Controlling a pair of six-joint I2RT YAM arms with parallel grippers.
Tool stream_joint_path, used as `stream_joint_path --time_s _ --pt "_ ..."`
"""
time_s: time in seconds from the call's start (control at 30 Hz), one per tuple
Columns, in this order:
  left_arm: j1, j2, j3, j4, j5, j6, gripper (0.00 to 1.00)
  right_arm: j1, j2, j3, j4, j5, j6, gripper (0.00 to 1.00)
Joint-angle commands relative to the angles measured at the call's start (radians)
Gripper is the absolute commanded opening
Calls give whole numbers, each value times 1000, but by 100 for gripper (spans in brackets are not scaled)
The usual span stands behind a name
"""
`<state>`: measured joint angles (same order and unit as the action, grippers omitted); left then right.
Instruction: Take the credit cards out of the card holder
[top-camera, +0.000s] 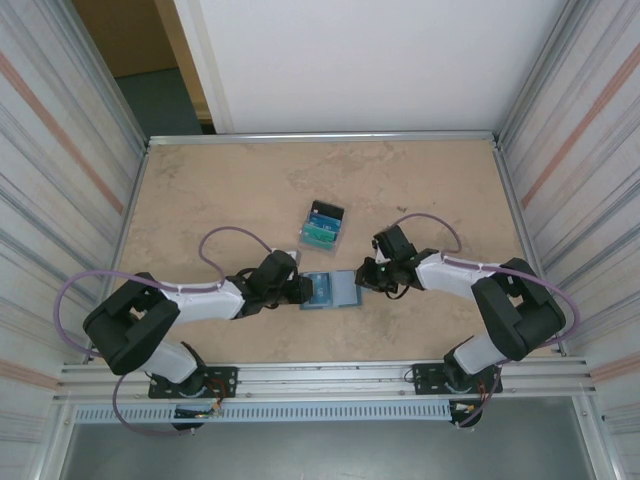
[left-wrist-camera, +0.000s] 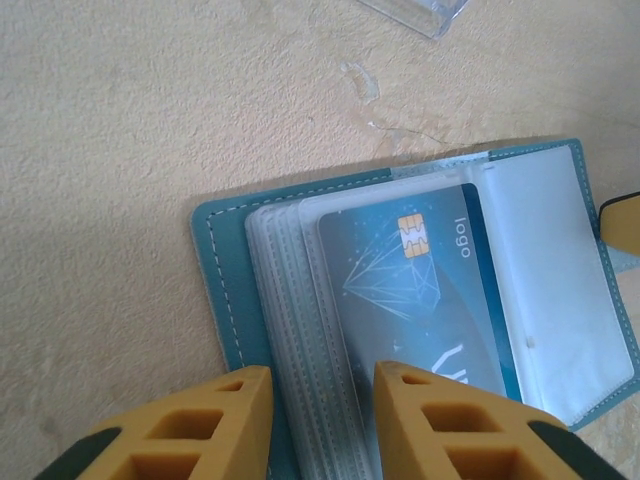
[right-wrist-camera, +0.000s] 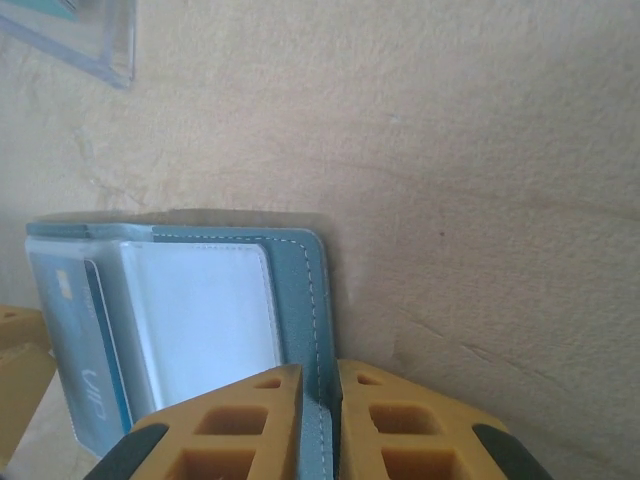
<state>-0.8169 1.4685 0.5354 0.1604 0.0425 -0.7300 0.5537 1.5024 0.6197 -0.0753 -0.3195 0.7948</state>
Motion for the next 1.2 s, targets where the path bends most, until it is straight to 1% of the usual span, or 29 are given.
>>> stream_joint_path --time_s 0.0,0.23,0.37,0.43,0.53,0.63,0.73,0.83,1.0,1.17 --pt "12 6 17 -49 -16 15 34 -10 -20 -41 94 -64 42 16" --pt "11 -45 24 -83 -24 27 38 -55 -47 -153 239 -115 46 17" --pt "12 -61 34 -114 -39 44 39 -61 -76 -169 249 -131 36 17" --pt "10 -69 43 -130 -45 53 41 -61 -106 -162 228 -131 27 17" --pt "6 -75 57 -158 -64 74 41 -53 -175 -128 133 -99 -5 19" --pt "2 -74 73 -184 -78 93 38 -41 -250 -84 33 -60 -44 22" --pt "1 -67 84 -185 -69 102 35 -35 -300 -51 -36 -39 -67 23" --pt "-3 -57 96 -182 -61 107 33 -27 -329 -28 -71 -31 -72 23" --pt "-2 -38 101 -169 -51 105 31 36 -319 15 -96 2 -65 23" --pt "-2 -19 101 -164 -44 106 29 108 -214 72 -76 -3 -26 24"
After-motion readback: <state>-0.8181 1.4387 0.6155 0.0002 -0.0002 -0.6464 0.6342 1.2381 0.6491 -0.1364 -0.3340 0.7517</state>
